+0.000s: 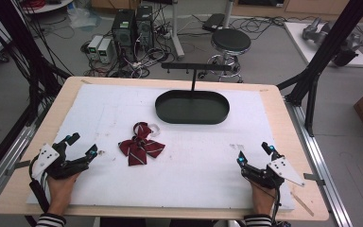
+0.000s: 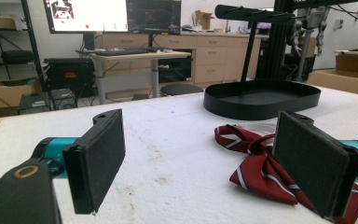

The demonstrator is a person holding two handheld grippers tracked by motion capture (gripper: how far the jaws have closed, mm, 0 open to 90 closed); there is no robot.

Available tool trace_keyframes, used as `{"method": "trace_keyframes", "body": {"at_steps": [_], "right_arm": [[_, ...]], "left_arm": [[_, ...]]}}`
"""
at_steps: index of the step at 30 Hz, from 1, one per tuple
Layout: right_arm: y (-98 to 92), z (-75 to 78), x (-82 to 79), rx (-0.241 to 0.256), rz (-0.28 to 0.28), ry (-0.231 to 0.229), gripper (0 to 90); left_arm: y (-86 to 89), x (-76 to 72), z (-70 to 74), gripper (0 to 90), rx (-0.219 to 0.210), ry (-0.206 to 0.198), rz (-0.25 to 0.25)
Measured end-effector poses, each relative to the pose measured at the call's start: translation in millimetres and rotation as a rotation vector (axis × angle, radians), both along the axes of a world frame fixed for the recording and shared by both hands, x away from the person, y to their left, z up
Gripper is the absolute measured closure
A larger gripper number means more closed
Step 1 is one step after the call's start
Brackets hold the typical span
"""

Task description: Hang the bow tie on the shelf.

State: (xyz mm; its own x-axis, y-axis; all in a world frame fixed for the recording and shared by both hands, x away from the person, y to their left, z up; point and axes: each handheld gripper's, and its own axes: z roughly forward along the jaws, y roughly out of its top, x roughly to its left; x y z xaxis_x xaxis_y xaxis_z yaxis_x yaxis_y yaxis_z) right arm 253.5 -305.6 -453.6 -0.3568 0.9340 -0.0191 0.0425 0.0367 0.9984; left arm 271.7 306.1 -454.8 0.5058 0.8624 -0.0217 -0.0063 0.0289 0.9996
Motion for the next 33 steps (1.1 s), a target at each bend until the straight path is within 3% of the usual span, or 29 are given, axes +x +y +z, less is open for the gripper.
{"method": "trace_keyframes", "body": {"at_steps": [8, 21, 23, 33], "right_arm": [[0.3, 0.1, 0.3, -0.001, -0.005, 0.005, 9.2], [2.0, 0.4, 0.7, -0.015, -0.01, 0.01, 9.2], [2.0, 0.5, 1.3, -0.02, -0.01, 0.008, 9.2], [3.1, 0.6, 1.3, -0.026, -0.013, 0.016, 9.2]], "left_arm": [[-1.8, -0.1, 0.4, 18.0, 0.021, -0.002, 0.001], [-1.5, 1.4, 0.9, 17.8, 0.016, 0.01, -0.008], [-1.5, 3.0, 3.3, 17.6, 0.03, 0.023, -0.006], [6.1, 4.1, 17.7, 17.4, 0.04, 0.015, 0.0]]}}
